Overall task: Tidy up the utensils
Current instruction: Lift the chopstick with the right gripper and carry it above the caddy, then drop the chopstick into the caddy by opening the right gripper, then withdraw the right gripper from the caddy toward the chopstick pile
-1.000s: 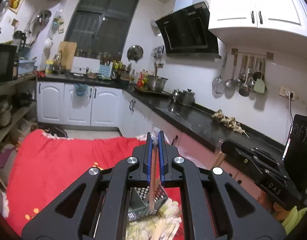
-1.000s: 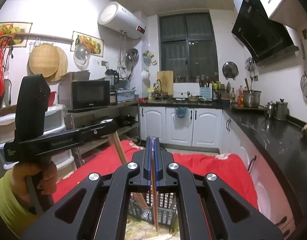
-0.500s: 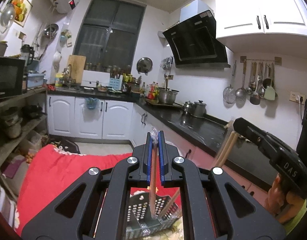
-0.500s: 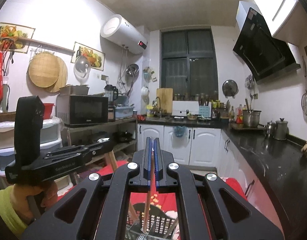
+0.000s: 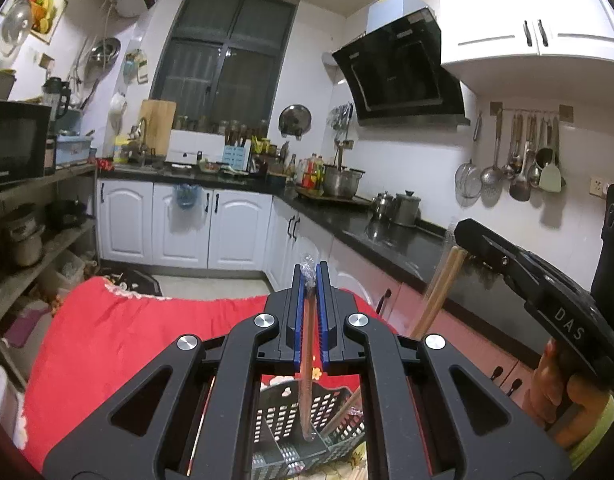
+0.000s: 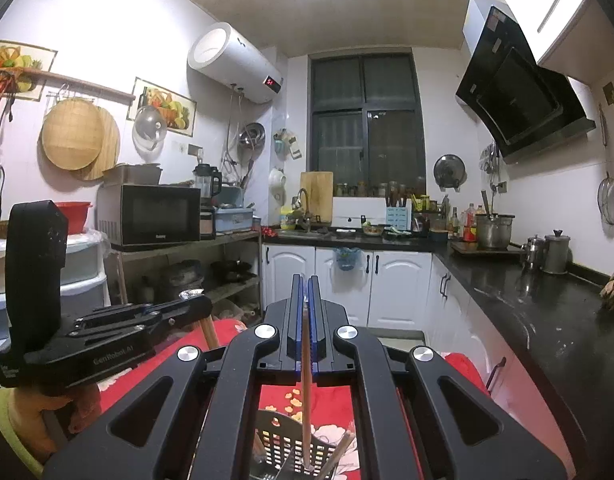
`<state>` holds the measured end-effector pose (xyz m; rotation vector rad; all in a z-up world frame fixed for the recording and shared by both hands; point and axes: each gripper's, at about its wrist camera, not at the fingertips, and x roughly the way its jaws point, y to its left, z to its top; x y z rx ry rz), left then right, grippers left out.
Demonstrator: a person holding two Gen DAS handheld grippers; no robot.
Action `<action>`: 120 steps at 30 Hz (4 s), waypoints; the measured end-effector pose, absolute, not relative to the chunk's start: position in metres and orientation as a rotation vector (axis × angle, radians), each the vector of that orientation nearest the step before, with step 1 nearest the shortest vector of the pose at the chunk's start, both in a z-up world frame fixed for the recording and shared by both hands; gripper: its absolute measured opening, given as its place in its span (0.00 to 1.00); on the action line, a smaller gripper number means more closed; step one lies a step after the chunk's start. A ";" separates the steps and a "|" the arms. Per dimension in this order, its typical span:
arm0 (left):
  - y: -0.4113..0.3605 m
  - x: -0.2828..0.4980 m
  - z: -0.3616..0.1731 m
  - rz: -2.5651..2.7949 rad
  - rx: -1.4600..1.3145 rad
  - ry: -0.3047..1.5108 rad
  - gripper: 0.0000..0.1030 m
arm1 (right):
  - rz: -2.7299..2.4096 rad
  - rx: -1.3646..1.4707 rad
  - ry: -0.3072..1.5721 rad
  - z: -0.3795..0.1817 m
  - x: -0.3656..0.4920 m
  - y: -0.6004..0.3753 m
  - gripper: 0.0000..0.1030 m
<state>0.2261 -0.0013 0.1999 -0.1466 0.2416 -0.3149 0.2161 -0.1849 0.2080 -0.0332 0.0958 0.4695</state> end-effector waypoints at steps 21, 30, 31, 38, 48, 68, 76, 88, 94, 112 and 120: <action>-0.014 0.249 0.135 -0.297 -0.130 0.393 0.03 | 0.449 -0.038 0.233 0.148 0.242 -0.173 0.03; -0.015 0.249 0.122 -0.299 -0.139 0.437 0.12 | 0.395 -0.015 0.319 0.127 0.250 -0.182 0.22; -0.014 0.248 0.122 -0.296 -0.142 0.436 0.22 | 0.394 -0.004 0.323 0.126 0.249 -0.185 0.25; -0.011 0.242 0.120 -0.286 -0.157 0.432 0.47 | 0.380 0.020 0.334 0.122 0.238 -0.200 0.35; -0.007 0.227 0.131 -0.285 -0.181 0.407 0.90 | 0.386 0.018 0.329 0.118 0.220 -0.212 0.48; 0.000 0.180 0.130 -0.309 -0.180 0.387 0.90 | 0.401 -0.007 0.380 0.100 0.184 -0.220 0.51; -0.010 0.156 0.113 -0.359 -0.147 0.421 0.90 | 0.397 -0.005 0.436 0.082 0.176 -0.224 0.51; -0.005 0.145 0.084 -0.355 -0.144 0.501 0.90 | 0.413 0.005 0.498 0.061 0.166 -0.224 0.51; 0.006 0.145 0.071 -0.334 -0.166 0.536 0.90 | 0.424 0.003 0.521 0.053 0.164 -0.222 0.47; 0.026 0.153 0.023 -0.330 -0.282 0.677 0.90 | 0.440 -0.001 0.589 0.028 0.159 -0.224 0.44; 0.023 0.154 0.008 -0.331 -0.282 0.715 0.90 | 0.451 -0.016 0.630 0.013 0.157 -0.222 0.44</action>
